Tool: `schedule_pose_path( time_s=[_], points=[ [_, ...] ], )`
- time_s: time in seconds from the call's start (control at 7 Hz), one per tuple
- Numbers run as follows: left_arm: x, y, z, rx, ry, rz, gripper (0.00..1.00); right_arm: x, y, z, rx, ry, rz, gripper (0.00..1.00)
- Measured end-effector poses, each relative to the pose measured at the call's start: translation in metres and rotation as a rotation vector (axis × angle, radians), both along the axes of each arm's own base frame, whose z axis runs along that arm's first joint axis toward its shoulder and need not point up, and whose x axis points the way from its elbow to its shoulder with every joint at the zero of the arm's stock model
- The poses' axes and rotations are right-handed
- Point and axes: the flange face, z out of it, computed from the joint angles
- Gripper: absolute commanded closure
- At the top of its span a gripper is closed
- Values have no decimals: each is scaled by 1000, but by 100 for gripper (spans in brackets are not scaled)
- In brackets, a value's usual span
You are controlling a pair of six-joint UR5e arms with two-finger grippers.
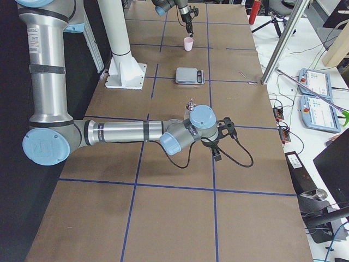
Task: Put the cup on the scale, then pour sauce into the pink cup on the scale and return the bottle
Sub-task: 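Move the left gripper to the pink cup and grasp it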
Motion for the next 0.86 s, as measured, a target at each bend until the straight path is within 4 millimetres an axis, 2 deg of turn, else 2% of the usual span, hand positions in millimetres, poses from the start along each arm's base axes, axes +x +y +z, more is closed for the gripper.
schedule_pose_path(
  time_s=[0.29, 0.57, 0.86],
  points=[
    [9, 7, 2, -4, -4, 21, 48, 0, 1, 1, -2, 0, 0, 0],
    [16, 12, 2, -3, -4, 39, 100, 0, 1, 1, -3, 0, 0, 0],
    [19, 14, 2, -2, -5, 47, 100, 0, 1, 2, -3, 1, 0, 0]
  ],
)
